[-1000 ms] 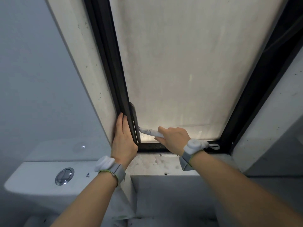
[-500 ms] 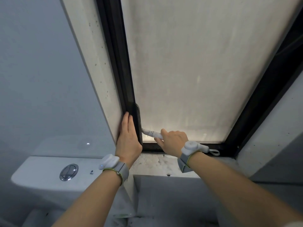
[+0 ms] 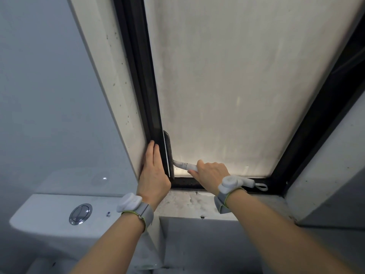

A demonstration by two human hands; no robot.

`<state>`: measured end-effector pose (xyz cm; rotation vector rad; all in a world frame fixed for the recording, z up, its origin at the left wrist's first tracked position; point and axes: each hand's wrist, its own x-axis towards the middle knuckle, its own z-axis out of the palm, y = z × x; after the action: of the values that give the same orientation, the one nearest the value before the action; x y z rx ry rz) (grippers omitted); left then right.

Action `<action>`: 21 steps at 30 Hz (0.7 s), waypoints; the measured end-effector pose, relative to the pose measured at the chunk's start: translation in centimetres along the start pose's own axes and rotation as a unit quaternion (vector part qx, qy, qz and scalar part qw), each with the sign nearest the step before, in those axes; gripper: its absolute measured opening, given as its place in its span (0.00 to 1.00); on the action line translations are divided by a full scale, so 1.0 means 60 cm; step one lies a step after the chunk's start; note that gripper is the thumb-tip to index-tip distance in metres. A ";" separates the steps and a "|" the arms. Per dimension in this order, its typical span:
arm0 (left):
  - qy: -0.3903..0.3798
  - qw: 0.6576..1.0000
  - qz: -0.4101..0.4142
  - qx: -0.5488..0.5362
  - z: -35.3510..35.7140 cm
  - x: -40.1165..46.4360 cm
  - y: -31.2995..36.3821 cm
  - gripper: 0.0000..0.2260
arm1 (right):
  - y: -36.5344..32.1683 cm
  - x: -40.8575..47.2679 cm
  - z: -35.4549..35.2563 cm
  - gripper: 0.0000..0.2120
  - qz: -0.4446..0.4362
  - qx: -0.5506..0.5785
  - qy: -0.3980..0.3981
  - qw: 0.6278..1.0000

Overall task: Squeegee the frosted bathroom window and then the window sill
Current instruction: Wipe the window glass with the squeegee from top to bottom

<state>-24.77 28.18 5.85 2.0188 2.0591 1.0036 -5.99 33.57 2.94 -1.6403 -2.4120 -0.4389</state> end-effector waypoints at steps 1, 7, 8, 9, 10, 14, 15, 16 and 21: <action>-0.003 1.000 -0.002 0.001 0.001 0.000 0.001 0.39 | 0.008 -0.004 -0.001 0.25 0.005 0.004 0.014 1.000; -0.008 1.000 -0.006 0.006 0.003 -0.002 0.000 0.39 | 0.104 -0.045 -0.008 0.21 0.042 -0.024 -0.037 0.998; -0.008 1.000 -0.005 0.008 0.003 -0.002 -0.001 0.39 | 0.119 -0.051 -0.009 0.22 0.051 -0.030 -0.038 0.997; -0.009 1.000 -0.005 0.010 0.003 -0.002 -0.001 0.39 | 0.128 -0.056 -0.013 0.23 0.057 -0.037 -0.043 0.997; -0.009 1.000 -0.005 0.010 0.003 -0.002 -0.001 0.39 | 0.134 -0.058 -0.017 0.24 0.057 -0.041 -0.051 0.996; -0.012 1.000 -0.010 0.009 0.003 -0.003 -0.001 0.39 | 0.125 -0.070 -0.020 0.24 0.044 -0.011 -0.063 0.997; -0.013 1.000 -0.011 0.011 0.003 -0.003 -0.001 0.39 | 0.113 -0.072 -0.019 0.23 0.034 -0.001 -0.058 0.998; -0.013 1.000 -0.011 0.011 0.003 -0.003 -0.001 0.39 | 0.098 -0.071 -0.018 0.23 0.025 0.004 -0.054 0.998; -0.013 1.000 -0.007 0.013 0.000 -0.002 0.001 0.38 | 0.011 -0.033 0.002 0.20 -0.006 0.040 -0.031 0.999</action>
<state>-24.73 28.08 5.85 2.0157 2.0807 0.9497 -4.65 32.09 2.28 -1.6291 -2.4506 -0.2942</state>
